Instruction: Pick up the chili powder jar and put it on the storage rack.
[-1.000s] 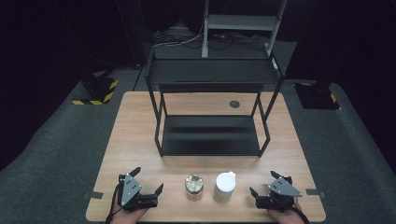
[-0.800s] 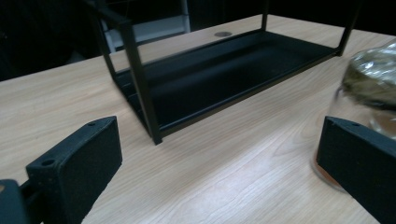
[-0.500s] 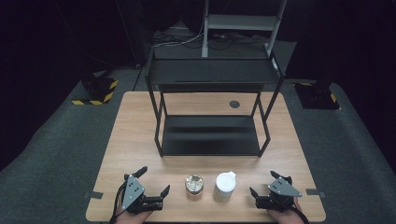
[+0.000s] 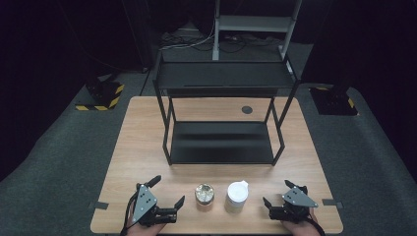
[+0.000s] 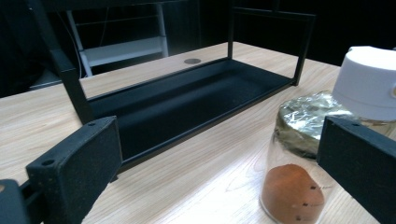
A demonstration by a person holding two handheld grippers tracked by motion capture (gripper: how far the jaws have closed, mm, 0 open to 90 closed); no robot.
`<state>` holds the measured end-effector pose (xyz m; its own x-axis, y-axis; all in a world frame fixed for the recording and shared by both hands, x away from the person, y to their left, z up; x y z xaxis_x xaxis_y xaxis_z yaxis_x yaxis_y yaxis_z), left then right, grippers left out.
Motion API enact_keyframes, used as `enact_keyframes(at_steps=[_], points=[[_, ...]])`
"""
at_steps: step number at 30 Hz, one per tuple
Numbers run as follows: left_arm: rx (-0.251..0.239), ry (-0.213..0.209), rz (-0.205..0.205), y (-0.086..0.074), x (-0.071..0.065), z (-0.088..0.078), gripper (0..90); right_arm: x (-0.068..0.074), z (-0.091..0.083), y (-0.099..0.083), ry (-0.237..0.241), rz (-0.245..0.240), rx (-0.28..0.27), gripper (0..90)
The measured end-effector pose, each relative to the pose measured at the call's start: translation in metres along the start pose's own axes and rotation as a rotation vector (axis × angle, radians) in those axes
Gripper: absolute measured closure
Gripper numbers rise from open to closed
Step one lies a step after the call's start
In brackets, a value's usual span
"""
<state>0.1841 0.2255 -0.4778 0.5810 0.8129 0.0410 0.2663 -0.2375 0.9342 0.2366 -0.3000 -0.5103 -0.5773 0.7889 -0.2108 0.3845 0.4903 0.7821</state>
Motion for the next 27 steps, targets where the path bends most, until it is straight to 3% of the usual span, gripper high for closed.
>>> enact_keyframes(at_steps=[8, 27], points=[[0.004, -0.018, 0.026, 0.003, -0.008, 0.005, 0.4, 0.0, 0.0, 0.0, 0.002, -0.001, 0.0, 0.0], [-0.023, -0.086, 0.019, 0.006, -0.027, 0.027, 0.5, 0.0, 0.0, 0.0, 0.003, -0.001, 0.0, 0.0]])
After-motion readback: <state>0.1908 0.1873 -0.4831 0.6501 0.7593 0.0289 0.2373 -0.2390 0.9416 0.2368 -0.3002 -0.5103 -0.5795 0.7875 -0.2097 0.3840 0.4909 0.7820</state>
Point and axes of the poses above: each handheld gripper's, and its own axes: z roughly forward along the jaws, y roughly out of its top, x roughly to its left, the point moved 6 cm from there along z, roughly forward along the jaws, and after that the axes turned 8 degrees about x, right-handed, at the moved point
